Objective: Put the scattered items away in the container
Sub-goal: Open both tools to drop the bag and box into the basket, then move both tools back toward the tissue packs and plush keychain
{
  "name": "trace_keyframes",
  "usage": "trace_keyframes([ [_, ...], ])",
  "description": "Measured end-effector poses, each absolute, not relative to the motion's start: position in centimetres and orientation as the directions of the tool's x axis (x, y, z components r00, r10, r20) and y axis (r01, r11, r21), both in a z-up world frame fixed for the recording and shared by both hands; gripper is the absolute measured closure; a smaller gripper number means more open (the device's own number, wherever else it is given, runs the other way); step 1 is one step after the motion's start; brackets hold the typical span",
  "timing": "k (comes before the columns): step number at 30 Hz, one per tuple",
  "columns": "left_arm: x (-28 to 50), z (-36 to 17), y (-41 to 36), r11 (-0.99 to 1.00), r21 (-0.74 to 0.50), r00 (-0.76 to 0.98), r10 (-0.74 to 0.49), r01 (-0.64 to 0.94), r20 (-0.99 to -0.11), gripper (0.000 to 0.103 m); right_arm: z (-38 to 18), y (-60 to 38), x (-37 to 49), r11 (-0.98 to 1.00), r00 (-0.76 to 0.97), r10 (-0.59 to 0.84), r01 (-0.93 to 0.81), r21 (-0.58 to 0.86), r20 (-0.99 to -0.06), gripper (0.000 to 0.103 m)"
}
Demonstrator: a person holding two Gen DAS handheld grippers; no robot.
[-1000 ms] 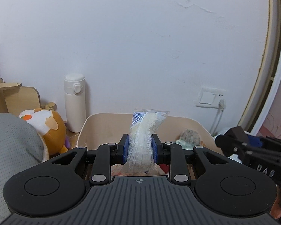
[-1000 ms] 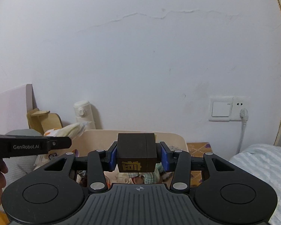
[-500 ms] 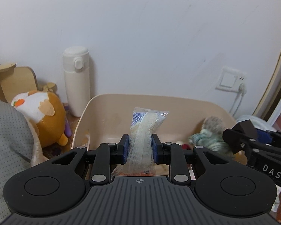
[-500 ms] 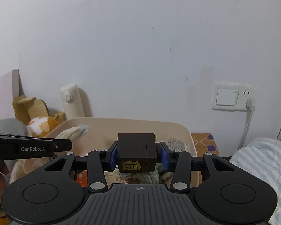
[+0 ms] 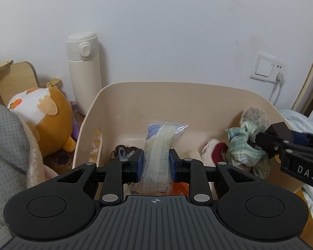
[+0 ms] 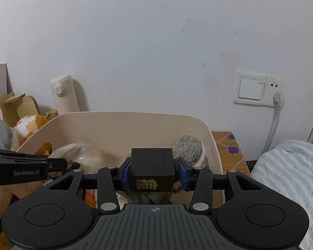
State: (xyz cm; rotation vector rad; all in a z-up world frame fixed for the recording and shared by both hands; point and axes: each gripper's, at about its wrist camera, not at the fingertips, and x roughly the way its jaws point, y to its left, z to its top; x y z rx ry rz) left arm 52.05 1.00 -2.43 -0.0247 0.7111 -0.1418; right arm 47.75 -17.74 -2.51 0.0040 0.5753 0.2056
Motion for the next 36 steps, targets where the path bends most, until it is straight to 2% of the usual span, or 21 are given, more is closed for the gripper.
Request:
trace_keyframes([
  [3,51.7,-2.2,0.9,0.989,-0.073,0.749,-0.147,0.131,-0.646,0.076,-2.4,-17.8,47.5,0.981,0.827,0.184,-0.185,0.051,-0.531,0.043],
  [4,51.5,-2.1,0.9,0.988,-0.072,0.755,-0.149,0.134,-0.639,0.073,-2.3,-17.8,47.4,0.982,0.832,0.178,-0.182,0.046,-0.525,0.042],
  [8,50.1,-0.9,0.7,0.986,-0.061,0.783,-0.159,0.153,-0.602,0.043,-1.6,-17.9,46.4,0.981,0.851,0.181,-0.191,0.030,-0.493,0.033],
  [10,49.4,-0.3,0.7,0.986,-0.055,0.795,-0.161,0.158,-0.585,0.039,-1.1,-17.9,45.6,0.982,0.865,0.173,-0.190,0.013,-0.471,0.029],
  [16,46.6,0.9,1.3,0.985,-0.075,0.808,-0.172,0.158,-0.563,0.033,0.4,-18.6,42.5,0.978,0.886,0.193,-0.206,0.015,-0.422,0.024],
  [18,45.3,1.0,1.6,0.986,-0.074,0.817,-0.168,0.152,-0.552,0.032,0.7,-18.9,41.0,0.977,0.890,0.200,-0.212,0.017,-0.409,0.017],
  [25,41.2,0.7,2.8,0.985,-0.102,0.822,-0.172,0.138,-0.543,0.030,0.5,-20.3,35.7,0.974,0.897,0.222,-0.223,0.041,-0.383,0.008],
  [29,39.2,-0.5,3.5,0.983,-0.129,0.803,-0.180,0.129,-0.569,0.030,-0.8,-20.9,33.1,0.971,0.883,0.235,-0.236,0.050,-0.406,0.004],
  [36,35.8,-3.9,3.3,0.978,-0.127,0.763,-0.208,0.165,-0.612,0.030,-4.4,-21.1,30.3,0.967,0.833,0.241,-0.249,0.051,-0.499,0.004],
])
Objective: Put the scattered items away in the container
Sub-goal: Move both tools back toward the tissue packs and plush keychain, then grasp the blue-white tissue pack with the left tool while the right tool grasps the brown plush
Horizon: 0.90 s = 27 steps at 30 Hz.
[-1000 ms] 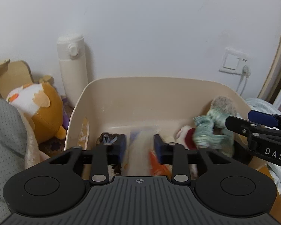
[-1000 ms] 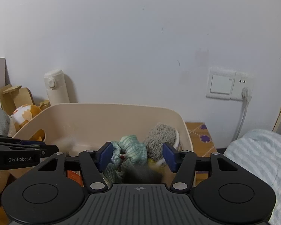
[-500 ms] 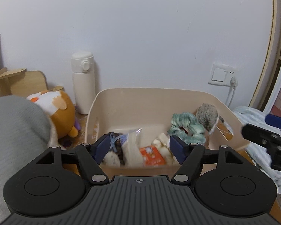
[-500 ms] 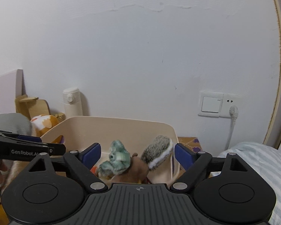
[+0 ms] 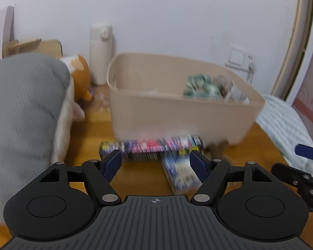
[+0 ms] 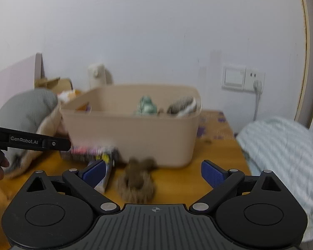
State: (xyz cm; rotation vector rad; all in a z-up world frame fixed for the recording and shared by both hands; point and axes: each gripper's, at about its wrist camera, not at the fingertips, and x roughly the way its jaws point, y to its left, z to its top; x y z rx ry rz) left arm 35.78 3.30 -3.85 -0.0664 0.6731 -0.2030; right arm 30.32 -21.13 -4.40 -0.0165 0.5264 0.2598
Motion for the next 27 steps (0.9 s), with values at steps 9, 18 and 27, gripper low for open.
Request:
trace_keyframes([
  [9,31.1,-6.9,-0.4,0.936,-0.129,0.680,-0.329,0.328,-0.655,0.030,-6.6,-22.5,30.1,0.980,0.814,0.191,-0.188,0.063,-0.549,0.004],
  [18,30.1,-8.4,-5.3,0.864,-0.110,0.604,-0.430,0.492,-0.671,0.030,-7.9,-24.8,29.7,0.984,0.803,0.176,-0.134,0.116,-0.570,0.004],
  [27,32.0,-10.0,-6.8,0.890,-0.077,0.614,-0.371,0.450,-0.697,0.054,-8.2,-25.2,30.1,0.983,0.804,0.179,-0.124,0.134,-0.568,0.003],
])
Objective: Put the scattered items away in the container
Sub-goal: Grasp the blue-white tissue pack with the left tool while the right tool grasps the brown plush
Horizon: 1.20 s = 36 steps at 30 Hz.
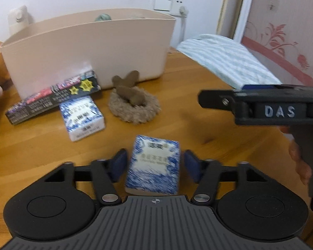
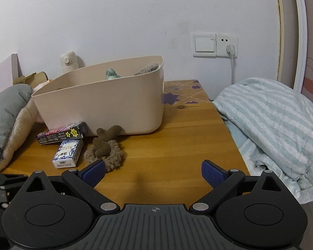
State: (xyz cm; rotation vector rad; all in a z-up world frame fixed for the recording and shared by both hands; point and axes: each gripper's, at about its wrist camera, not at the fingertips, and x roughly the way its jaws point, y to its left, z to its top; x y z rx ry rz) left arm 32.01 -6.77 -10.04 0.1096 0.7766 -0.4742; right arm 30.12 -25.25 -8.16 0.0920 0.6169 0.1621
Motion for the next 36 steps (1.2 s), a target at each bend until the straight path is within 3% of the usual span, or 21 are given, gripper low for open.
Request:
trace_keyframes([
  [14,32.7,-9.9,-3.6,0.940,-0.081,0.671,-0.295,0.331,-0.681,0.059,-9.0,-23.4,33.4,0.976,0.772,0.218,-0.159,0.151,-0.596,0.004],
  [29,33.7,-9.8,-1.5,0.959,-0.090,0.694,-0.258,0.270,-0.672,0.060,-11.5,-19.5,37.7,0.979,0.709,0.189,-0.192,0.072,-0.679,0.014],
  [31,33.8,-9.8,-1.4,0.960,-0.093,0.695,-0.255,0.262,-0.672,0.060,-11.5,-19.3,37.8,0.979,0.710,0.183,-0.197,0.058,-0.681,0.022],
  [36,33.9,-9.8,-0.9,0.965,-0.107,0.697,-0.248,0.240,-0.673,0.060,-10.9,-19.1,37.6,0.979,0.709,0.174,-0.200,0.042,-0.684,0.087],
])
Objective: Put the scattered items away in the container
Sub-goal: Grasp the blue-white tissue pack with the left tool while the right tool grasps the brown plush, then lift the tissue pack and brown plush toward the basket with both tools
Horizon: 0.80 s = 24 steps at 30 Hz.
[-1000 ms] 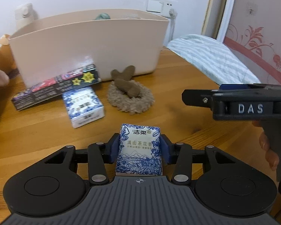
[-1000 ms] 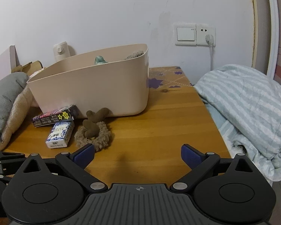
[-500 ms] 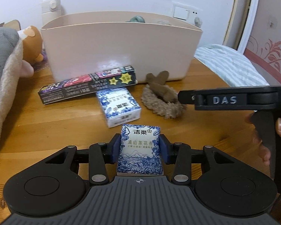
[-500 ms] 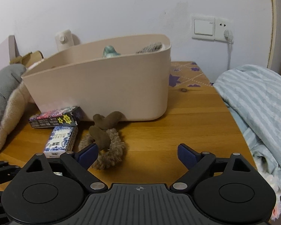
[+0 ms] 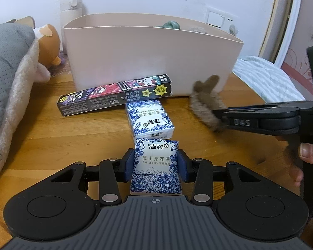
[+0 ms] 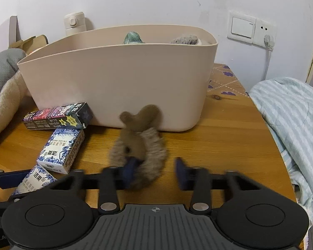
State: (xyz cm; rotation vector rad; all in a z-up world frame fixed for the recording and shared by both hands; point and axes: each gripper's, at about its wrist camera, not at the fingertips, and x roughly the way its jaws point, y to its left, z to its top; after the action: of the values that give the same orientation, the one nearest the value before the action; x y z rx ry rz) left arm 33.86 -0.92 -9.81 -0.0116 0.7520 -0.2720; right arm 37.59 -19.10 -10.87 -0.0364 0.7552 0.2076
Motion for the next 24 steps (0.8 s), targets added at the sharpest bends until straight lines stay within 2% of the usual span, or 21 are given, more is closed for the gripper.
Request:
trace_keyframes([
  [3,33.8,-9.8,-0.7,0.966,-0.114,0.697,-0.246,0.231,-0.674,0.060,-10.8,-19.4,37.3,0.978,0.706,0.182,-0.199,0.055,-0.684,0.092],
  [6,33.7,-9.7,-0.5,0.966,-0.118,0.697,-0.247,0.228,-0.673,0.060,-10.8,-19.9,37.1,0.978,0.706,0.195,-0.195,0.078,-0.680,0.094],
  [24,32.6,-8.0,0.3,0.964,-0.143,0.729,-0.263,0.224,-0.632,0.060,-8.2,-21.8,33.5,0.974,0.765,0.225,-0.190,0.122,-0.604,0.096],
])
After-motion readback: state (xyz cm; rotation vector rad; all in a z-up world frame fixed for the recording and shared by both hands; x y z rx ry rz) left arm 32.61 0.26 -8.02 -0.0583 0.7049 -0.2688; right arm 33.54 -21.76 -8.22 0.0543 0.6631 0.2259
